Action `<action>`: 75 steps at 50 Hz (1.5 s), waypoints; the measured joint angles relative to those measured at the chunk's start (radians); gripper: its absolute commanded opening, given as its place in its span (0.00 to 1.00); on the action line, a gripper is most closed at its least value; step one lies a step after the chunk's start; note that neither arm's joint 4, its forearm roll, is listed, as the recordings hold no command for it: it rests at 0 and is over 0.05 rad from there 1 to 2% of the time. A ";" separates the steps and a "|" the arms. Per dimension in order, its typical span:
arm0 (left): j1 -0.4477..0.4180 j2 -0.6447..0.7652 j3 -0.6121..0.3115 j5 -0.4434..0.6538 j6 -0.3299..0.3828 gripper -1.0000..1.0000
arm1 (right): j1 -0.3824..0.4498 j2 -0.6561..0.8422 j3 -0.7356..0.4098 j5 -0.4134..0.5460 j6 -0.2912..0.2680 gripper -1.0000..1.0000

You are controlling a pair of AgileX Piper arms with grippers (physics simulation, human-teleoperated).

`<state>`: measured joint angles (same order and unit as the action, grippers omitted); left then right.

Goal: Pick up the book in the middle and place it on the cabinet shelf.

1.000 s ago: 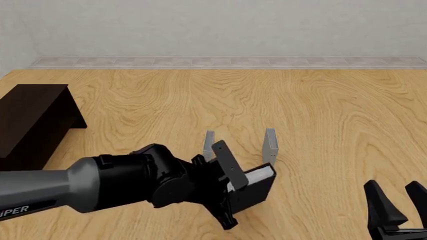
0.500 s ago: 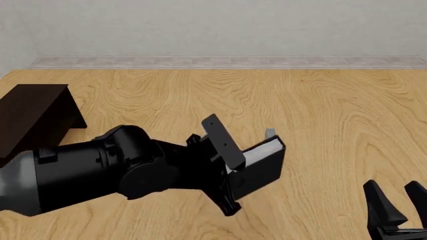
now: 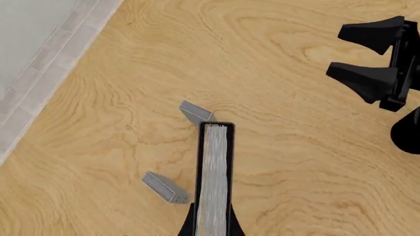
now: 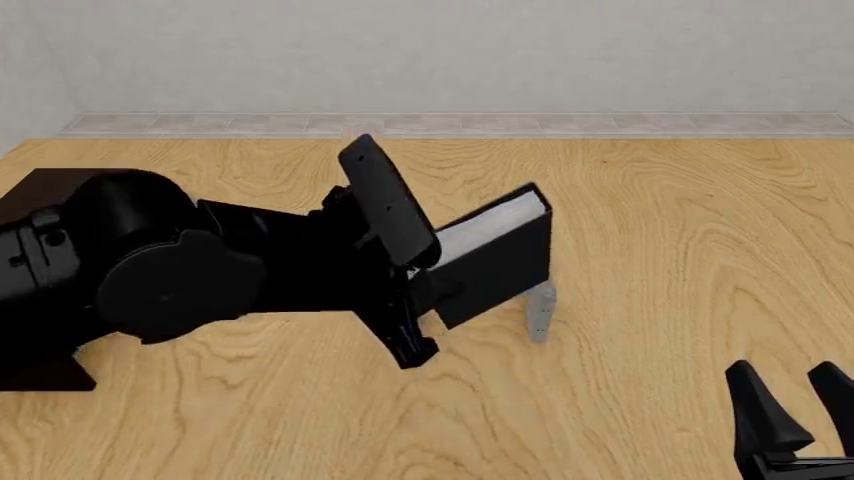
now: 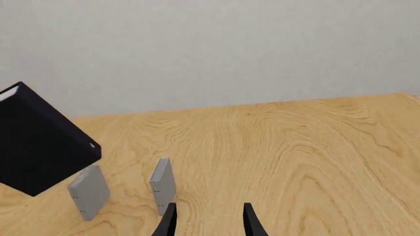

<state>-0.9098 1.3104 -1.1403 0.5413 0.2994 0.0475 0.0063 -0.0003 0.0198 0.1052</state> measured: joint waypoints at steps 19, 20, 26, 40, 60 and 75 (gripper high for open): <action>0.118 -0.080 -0.067 0.075 0.098 0.00 | 0.007 0.000 0.000 0.004 -0.001 1.00; 0.126 -0.084 -0.072 0.081 0.105 0.00 | 0.007 0.000 0.000 0.004 -0.001 1.00; 0.185 -0.114 -0.090 0.111 0.157 0.00 | 0.009 0.000 0.000 0.005 -0.003 1.00; 0.356 -0.176 -0.085 0.138 0.298 0.00 | 0.012 -0.001 0.000 0.006 -0.003 1.00; 0.553 -0.194 -0.096 0.183 0.494 0.00 | 0.016 0.000 0.000 0.011 0.002 1.00; 0.698 -0.160 -0.215 0.266 0.577 0.00 | 0.016 0.002 0.000 0.013 0.003 1.00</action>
<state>-0.2117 1.1504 -1.3548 0.8076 0.8762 0.0631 0.0078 -0.0003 0.0330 0.1078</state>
